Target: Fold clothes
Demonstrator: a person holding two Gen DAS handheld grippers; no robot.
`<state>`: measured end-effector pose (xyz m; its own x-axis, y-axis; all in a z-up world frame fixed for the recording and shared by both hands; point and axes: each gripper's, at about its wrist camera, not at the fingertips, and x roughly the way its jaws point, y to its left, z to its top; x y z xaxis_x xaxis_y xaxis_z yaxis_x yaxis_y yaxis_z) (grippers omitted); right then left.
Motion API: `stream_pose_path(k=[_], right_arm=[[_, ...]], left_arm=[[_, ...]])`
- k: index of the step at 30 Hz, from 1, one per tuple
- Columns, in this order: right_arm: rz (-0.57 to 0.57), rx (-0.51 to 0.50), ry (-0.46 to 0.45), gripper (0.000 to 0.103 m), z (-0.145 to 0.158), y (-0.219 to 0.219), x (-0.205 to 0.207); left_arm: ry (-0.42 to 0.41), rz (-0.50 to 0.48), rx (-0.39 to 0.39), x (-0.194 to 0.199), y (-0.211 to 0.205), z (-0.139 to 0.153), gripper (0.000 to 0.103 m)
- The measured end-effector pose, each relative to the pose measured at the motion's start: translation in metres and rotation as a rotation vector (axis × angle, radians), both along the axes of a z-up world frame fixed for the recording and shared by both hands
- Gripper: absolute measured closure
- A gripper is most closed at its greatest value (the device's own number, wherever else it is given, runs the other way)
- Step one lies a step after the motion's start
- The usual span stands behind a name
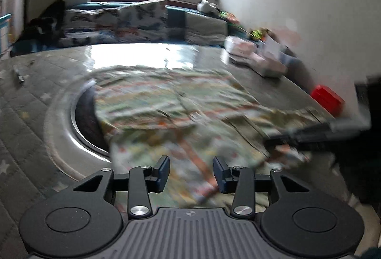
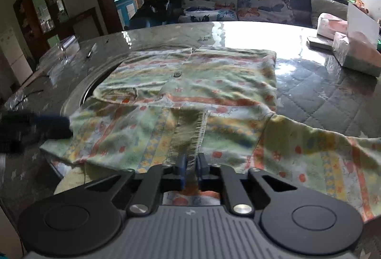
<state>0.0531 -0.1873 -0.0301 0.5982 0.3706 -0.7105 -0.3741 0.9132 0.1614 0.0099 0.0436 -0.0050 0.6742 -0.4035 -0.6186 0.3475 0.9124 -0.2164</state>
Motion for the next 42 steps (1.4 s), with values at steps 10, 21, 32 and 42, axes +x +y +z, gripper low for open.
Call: stream_pose_path(k=[10, 21, 32, 42], right_arm=[[-0.02, -0.058, -0.015, 0.095, 0.005, -0.001, -0.002], [-0.014, -0.055, -0.047, 0.079, -0.003, 0.0, -0.002], [-0.257, -0.062, -0.108, 0.037, -0.001, -0.072, -0.015], [-0.519, -0.08, -0.176, 0.035, 0.001, -0.147, -0.025]], left_arm=[[0.047, 0.01, 0.021, 0.006, -0.005, -0.014, 0.059], [0.011, -0.014, 0.027, 0.019, -0.033, -0.002, 0.038], [-0.004, -0.015, 0.058, 0.027, -0.065, -0.005, 0.004], [0.014, -0.007, 0.07, 0.03, -0.076, -0.008, 0.0]])
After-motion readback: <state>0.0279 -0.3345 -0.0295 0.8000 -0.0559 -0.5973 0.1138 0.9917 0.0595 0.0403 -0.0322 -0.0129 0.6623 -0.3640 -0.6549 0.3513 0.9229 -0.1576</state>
